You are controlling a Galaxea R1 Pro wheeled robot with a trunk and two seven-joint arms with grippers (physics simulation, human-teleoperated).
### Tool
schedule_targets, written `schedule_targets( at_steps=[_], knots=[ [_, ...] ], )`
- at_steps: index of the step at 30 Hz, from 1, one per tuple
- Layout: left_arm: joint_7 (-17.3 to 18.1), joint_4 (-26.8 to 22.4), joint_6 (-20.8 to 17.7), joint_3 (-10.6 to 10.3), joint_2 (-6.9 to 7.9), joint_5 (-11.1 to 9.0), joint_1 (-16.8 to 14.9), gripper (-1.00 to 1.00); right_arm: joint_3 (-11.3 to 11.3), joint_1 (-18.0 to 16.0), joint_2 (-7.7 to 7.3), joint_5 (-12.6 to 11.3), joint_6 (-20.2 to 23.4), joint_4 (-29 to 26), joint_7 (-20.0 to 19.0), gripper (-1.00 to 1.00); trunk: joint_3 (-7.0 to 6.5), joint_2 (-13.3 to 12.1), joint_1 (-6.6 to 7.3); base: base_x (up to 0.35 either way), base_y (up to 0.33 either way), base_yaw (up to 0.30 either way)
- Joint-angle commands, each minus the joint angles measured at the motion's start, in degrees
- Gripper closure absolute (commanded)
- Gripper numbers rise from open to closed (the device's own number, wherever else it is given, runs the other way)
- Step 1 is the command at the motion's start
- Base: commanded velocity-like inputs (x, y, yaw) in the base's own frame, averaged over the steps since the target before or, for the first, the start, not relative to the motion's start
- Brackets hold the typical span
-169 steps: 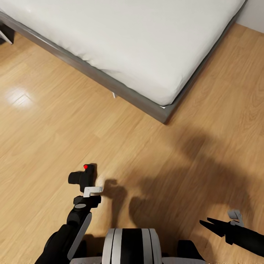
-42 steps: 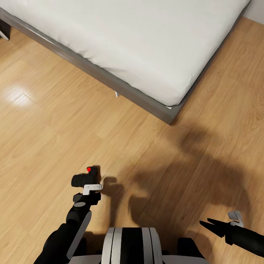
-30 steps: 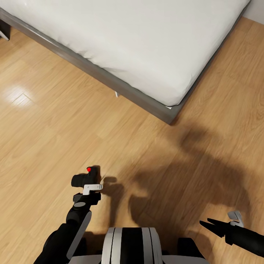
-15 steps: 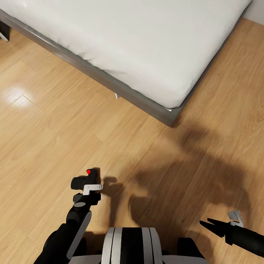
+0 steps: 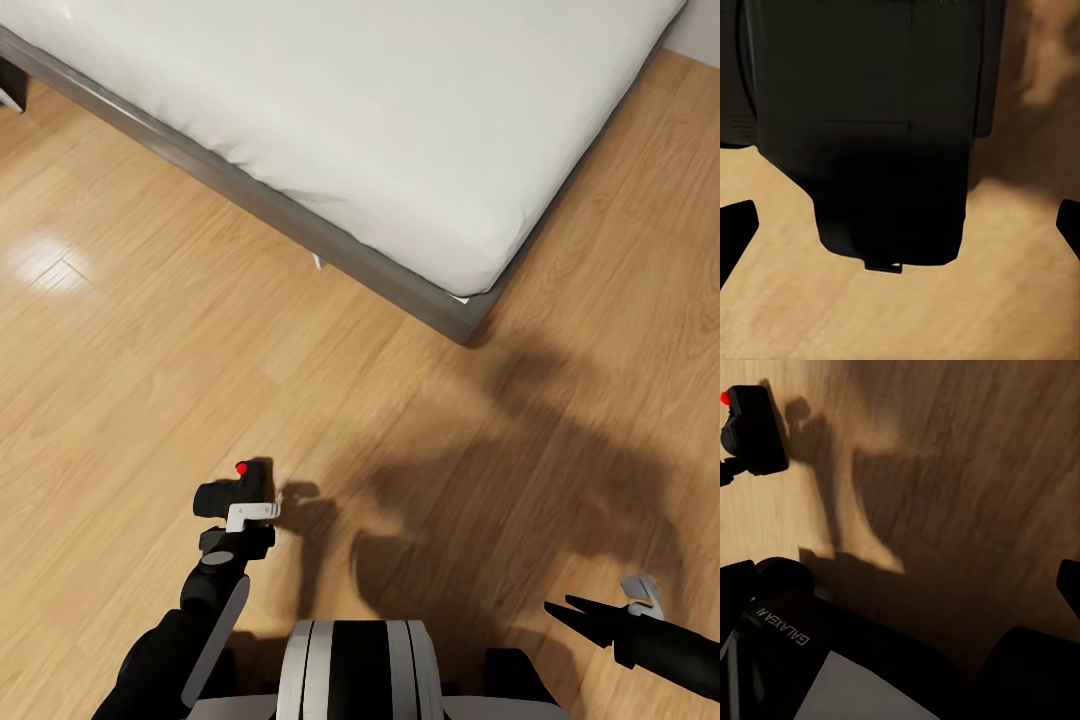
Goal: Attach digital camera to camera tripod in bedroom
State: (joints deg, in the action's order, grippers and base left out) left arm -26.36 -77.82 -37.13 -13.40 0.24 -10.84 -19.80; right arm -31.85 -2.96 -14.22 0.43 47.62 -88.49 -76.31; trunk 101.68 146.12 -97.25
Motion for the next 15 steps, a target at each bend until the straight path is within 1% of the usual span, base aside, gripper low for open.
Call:
schedule_targets(
  at_steps=[1, 15],
  knots=[
    [-0.5, -0.1, -0.1, -0.1, 0.03, -0.6, 0.0, -1.0, -0.1, 0.0, -0.01, 0.1, 0.5, 0.0, -0.2, -1.0, 0.03, 0.0, 0.01, 0.0, 0.0, 0.0],
    [-0.5, -0.1, -0.1, -0.1, 0.03, -0.6, -0.1, -1.0, -0.1, 0.0, -0.02, 0.1, 0.6, 0.0, -0.2, -1.0, 0.03, 0.0, 0.01, 0.0, 0.0, 0.0]
  ],
)
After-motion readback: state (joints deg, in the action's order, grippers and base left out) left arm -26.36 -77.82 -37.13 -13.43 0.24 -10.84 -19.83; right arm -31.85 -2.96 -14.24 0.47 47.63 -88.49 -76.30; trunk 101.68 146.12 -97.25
